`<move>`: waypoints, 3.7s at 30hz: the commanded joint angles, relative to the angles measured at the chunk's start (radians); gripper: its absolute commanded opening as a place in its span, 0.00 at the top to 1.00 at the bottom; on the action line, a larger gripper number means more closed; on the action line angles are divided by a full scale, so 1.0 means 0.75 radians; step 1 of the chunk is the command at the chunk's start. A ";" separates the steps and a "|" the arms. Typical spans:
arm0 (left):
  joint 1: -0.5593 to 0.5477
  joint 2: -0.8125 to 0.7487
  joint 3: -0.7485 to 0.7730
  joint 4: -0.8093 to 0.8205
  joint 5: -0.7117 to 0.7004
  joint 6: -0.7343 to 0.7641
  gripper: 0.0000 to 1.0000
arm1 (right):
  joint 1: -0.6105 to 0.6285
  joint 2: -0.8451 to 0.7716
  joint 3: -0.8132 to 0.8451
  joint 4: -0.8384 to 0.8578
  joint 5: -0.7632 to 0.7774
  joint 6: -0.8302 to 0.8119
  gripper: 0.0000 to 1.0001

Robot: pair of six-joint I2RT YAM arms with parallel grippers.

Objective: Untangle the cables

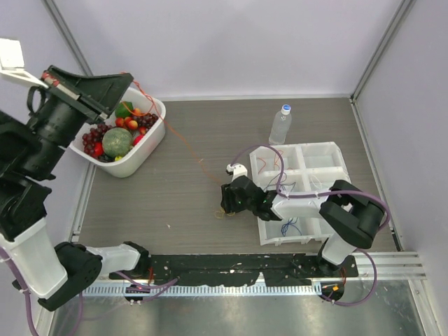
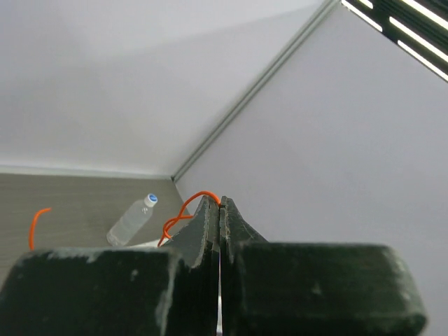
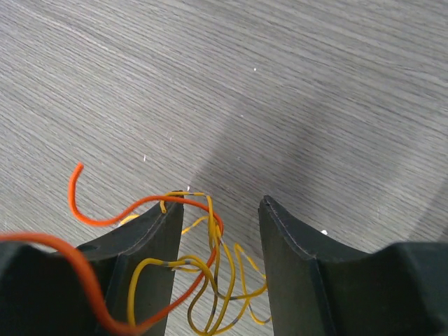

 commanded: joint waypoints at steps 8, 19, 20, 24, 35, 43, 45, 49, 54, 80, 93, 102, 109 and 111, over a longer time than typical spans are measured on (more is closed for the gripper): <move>0.004 -0.038 0.105 0.169 -0.290 0.267 1.00 | -0.004 -0.074 -0.064 0.092 0.047 -0.033 0.43; 0.004 -0.056 0.141 0.230 -0.478 0.498 1.00 | -0.006 -0.066 -0.074 0.076 0.062 -0.051 0.41; 0.004 -0.058 0.141 0.232 -0.488 0.513 1.00 | -0.006 -0.065 -0.070 0.078 0.060 -0.049 0.41; 0.004 -0.056 0.126 0.224 -0.519 0.533 1.00 | -0.004 -0.100 -0.066 0.066 0.029 -0.060 0.40; 0.004 -0.036 0.098 0.204 -0.505 0.437 1.00 | -0.002 -0.280 -0.023 0.090 -0.124 -0.066 0.51; 0.004 -0.030 0.059 0.275 -0.478 0.286 1.00 | -0.004 -0.252 0.061 0.138 -0.265 -0.019 0.89; 0.004 -0.015 0.073 0.312 -0.458 0.241 1.00 | -0.002 -0.244 0.063 0.127 -0.245 -0.002 0.87; 0.004 -0.001 0.085 0.331 -0.435 0.173 1.00 | -0.006 -0.266 0.061 0.082 -0.235 0.032 0.67; 0.004 -0.013 0.032 0.320 -0.423 0.132 1.00 | -0.004 -0.242 0.145 0.064 -0.402 0.122 0.43; 0.004 -0.011 -0.264 0.253 -0.157 -0.168 1.00 | -0.016 -0.376 0.585 -0.059 -0.032 -0.280 0.44; 0.004 0.021 -0.223 0.220 -0.112 -0.183 1.00 | -0.018 -0.493 0.567 -0.151 -0.178 -0.237 0.32; 0.004 0.017 -0.217 0.192 -0.083 -0.209 1.00 | -0.026 -0.322 0.674 -0.102 -0.196 -0.321 0.28; 0.002 0.005 -0.213 0.177 -0.075 -0.238 1.00 | -0.026 -0.184 0.748 -0.051 -0.129 -0.350 0.28; 0.004 0.001 -0.211 0.169 -0.075 -0.240 1.00 | -0.026 -0.160 0.771 -0.059 -0.045 -0.350 0.30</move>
